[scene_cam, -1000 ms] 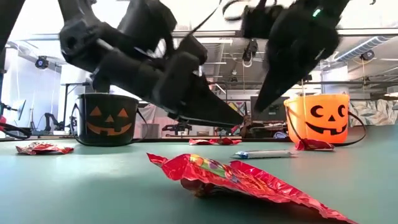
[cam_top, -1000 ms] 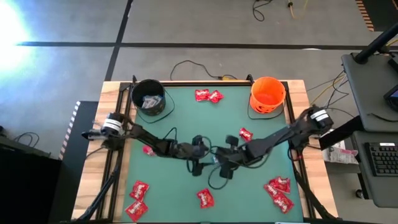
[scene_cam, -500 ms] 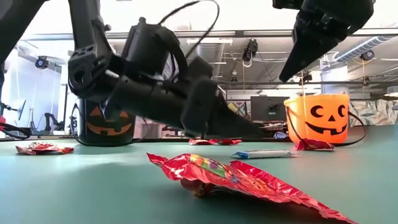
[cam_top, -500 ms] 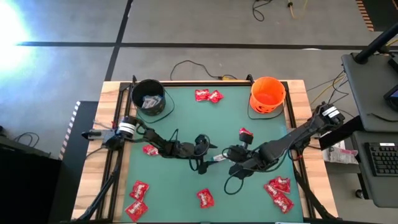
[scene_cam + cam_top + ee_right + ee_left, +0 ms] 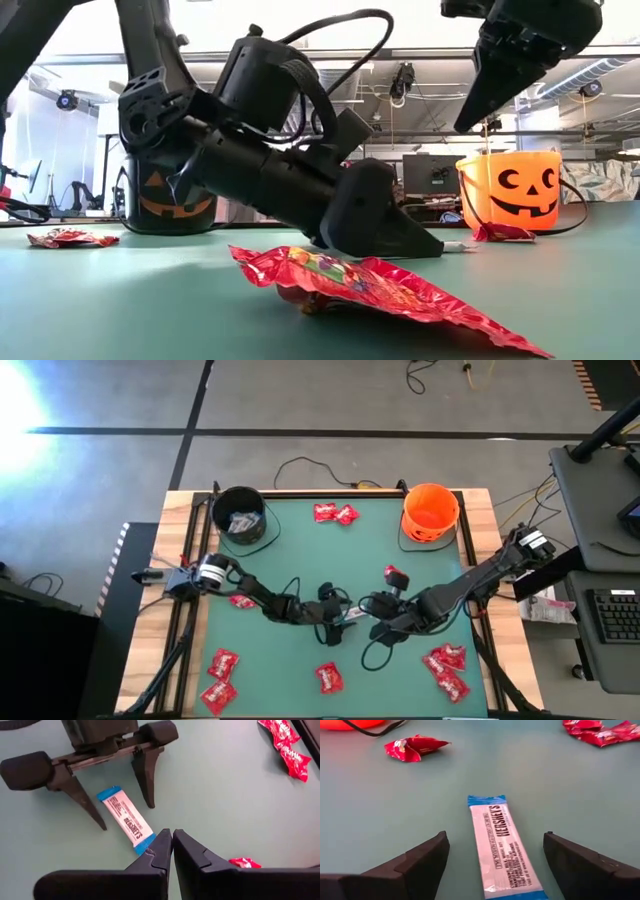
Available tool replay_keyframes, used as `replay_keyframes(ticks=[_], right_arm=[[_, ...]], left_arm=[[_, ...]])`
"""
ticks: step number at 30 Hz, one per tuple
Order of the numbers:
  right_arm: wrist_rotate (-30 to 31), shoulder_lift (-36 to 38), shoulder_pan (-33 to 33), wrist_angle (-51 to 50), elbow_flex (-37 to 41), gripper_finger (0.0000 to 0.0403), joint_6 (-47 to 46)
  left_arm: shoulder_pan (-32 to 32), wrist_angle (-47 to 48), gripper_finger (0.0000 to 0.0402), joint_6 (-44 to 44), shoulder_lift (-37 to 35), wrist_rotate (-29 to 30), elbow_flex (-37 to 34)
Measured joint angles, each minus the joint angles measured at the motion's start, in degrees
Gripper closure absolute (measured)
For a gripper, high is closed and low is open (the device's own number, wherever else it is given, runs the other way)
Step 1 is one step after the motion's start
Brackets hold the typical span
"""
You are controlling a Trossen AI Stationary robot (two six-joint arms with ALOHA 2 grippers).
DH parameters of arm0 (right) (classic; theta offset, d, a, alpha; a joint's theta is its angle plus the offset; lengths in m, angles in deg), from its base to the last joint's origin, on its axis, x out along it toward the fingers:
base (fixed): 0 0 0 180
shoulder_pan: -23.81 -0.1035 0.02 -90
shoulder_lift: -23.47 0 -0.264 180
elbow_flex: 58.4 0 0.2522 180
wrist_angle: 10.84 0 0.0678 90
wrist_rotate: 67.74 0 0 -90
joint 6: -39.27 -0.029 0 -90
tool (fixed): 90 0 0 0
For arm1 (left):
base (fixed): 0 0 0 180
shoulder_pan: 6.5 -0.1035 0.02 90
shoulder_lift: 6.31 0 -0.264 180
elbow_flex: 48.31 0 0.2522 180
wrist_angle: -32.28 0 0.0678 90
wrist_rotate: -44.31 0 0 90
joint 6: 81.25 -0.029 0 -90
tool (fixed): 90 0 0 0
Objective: Sort candy by brand, put in halloween buckets
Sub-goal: Put the white chocolate into the black bucket
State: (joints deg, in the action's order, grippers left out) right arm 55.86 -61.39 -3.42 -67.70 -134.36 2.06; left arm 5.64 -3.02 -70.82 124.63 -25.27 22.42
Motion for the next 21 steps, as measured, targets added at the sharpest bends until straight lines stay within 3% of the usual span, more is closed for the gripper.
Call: replay_keyframes(ticks=[5, 13, 21], right_arm=[[-1.52, 0.0, -0.02, -1.12, 0.0, 0.039, -2.38], [-5.57, 0.66, -0.02, -3.14, -0.33, 0.039, -3.56], [-8.35, 0.85, -0.36, -9.56, -0.33, 0.039, -9.79]], left_arm=[[-0.35, 1.5, 0.0132, 0.58, 0.02, 0.95, -0.04], [-0.62, 4.74, 0.031, 0.74, -0.08, 6.22, -0.15], [-0.88, 8.31, 0.0311, -1.05, -4.37, 6.28, -1.27]])
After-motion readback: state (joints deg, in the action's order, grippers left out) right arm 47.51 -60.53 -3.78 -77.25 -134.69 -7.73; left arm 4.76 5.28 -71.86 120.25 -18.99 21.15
